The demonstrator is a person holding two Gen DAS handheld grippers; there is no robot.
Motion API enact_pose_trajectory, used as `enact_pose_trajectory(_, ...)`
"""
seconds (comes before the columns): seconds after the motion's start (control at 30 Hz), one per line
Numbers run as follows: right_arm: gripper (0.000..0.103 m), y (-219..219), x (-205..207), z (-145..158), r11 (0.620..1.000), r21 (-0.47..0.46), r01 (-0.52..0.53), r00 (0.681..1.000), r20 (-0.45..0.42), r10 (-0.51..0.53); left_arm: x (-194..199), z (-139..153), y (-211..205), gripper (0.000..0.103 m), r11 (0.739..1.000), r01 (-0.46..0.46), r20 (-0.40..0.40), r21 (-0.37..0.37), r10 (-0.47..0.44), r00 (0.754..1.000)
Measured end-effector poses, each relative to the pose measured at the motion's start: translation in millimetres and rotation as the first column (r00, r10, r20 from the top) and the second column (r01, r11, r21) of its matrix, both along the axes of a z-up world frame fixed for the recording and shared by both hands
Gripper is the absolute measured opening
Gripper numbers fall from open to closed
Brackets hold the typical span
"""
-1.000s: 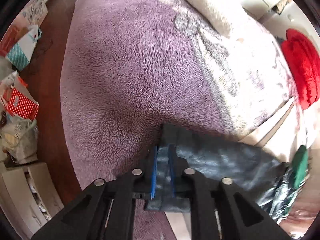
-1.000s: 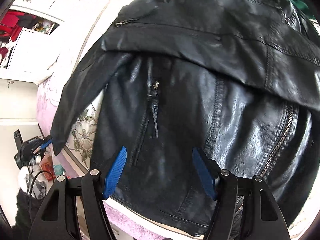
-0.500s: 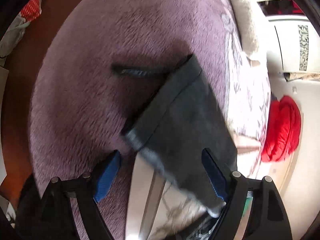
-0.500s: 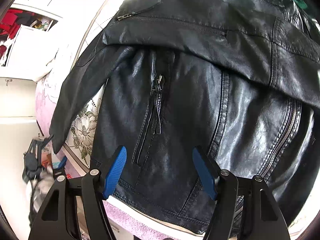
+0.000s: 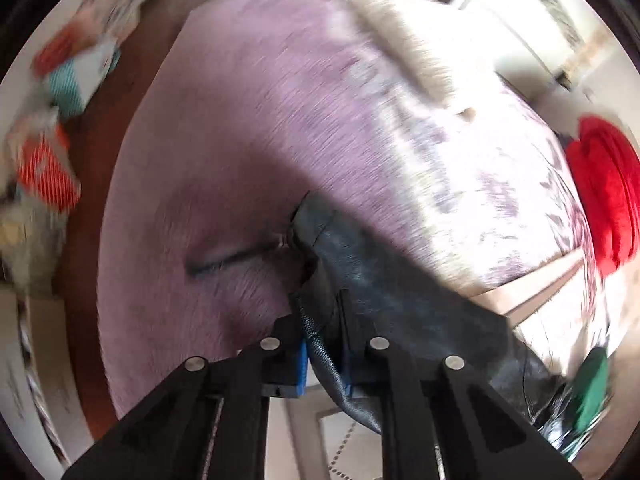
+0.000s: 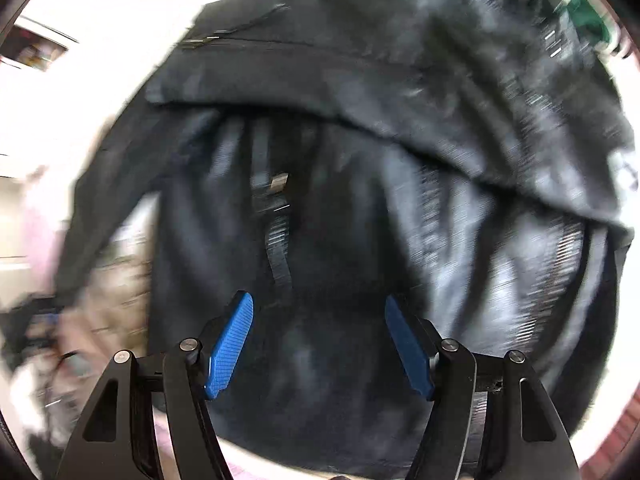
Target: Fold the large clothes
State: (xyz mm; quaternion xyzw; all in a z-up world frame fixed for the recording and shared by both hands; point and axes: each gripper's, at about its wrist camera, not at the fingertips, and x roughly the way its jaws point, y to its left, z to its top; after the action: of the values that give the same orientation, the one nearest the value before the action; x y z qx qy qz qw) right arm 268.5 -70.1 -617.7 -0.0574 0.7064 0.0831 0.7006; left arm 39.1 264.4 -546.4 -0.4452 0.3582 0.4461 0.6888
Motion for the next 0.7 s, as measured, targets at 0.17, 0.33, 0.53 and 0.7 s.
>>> enact_pose_trajectory(0.17,0.071,12,16,10,0.982,-0.178,0.065,0.994,0.102,-0.047,39,74,4,0.007,0.968,0.192,0.01,0.162,-0.196,0.981)
enact_pose_trajectory(0.33,0.071,8,31,32,0.977,-0.11,0.183,0.978,0.124,-0.17,95,144,-10,0.007,0.877,0.381,0.034,0.293,-0.408,0.912)
enact_pose_trajectory(0.53,0.071,-36,30,63,0.951,0.001,0.308,0.946,0.107,-0.306,190,199,-68,0.006,0.696,0.593,0.03,0.404,-0.658,0.752)
enact_pose_trajectory(0.7,0.071,-110,16,70,0.912,0.013,0.41,0.906,0.108,-0.409,260,214,-159,0.006,0.557,0.722,0.051,0.411,-0.804,0.592)
